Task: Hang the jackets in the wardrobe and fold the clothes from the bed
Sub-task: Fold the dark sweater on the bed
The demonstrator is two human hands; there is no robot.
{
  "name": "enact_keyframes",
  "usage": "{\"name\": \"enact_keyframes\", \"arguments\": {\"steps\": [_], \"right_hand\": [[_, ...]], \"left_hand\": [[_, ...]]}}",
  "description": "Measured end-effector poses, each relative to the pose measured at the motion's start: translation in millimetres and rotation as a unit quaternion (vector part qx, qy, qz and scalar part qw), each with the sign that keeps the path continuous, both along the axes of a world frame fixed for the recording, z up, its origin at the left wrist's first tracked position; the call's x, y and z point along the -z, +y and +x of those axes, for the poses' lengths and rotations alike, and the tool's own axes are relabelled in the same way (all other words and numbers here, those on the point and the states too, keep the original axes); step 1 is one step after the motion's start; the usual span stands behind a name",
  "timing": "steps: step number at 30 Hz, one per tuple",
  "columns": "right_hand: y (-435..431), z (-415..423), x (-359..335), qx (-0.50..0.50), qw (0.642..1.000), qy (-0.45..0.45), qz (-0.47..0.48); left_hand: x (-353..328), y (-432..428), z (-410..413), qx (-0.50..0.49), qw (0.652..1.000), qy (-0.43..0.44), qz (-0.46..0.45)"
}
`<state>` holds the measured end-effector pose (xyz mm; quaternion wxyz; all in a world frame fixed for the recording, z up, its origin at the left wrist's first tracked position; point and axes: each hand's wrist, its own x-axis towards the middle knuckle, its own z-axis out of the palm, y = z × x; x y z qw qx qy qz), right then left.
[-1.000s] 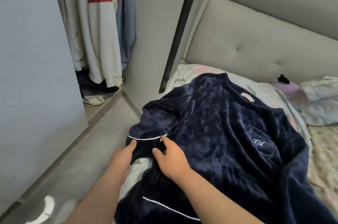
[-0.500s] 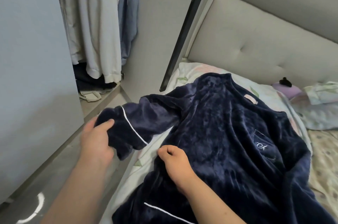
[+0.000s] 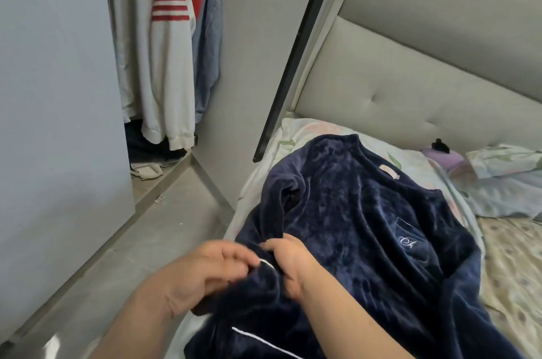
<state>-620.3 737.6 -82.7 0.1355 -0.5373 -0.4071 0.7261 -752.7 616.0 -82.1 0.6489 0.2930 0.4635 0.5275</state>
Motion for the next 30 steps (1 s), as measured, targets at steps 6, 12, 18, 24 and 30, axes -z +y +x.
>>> {"name": "enact_keyframes", "arguments": {"steps": [6,12,18,24,30], "right_hand": [[5.5,27.7,18.4,0.084,0.981,0.08,-0.153],[2.5,37.9,41.2,0.085,0.995,-0.04,-0.044],[2.7,39.7,40.6,0.081,0.994,-0.026,0.063],[2.4,35.8,36.1,0.085,0.992,-0.015,0.096],[-3.1,16.4,34.4,0.003,0.975,-0.059,0.213]], "left_hand": [[29.4,23.3,-3.9,-0.209,0.922,0.255,-0.205],[43.5,31.9,12.4,-0.023,0.931,0.289,-0.223],[48.7,36.3,10.9,-0.04,0.905,0.375,-0.196],[29.9,24.3,-30.8,-0.395,0.821,0.379,-0.163],[30.2,11.6,-48.8,-0.424,0.841,0.26,-0.212]]}}
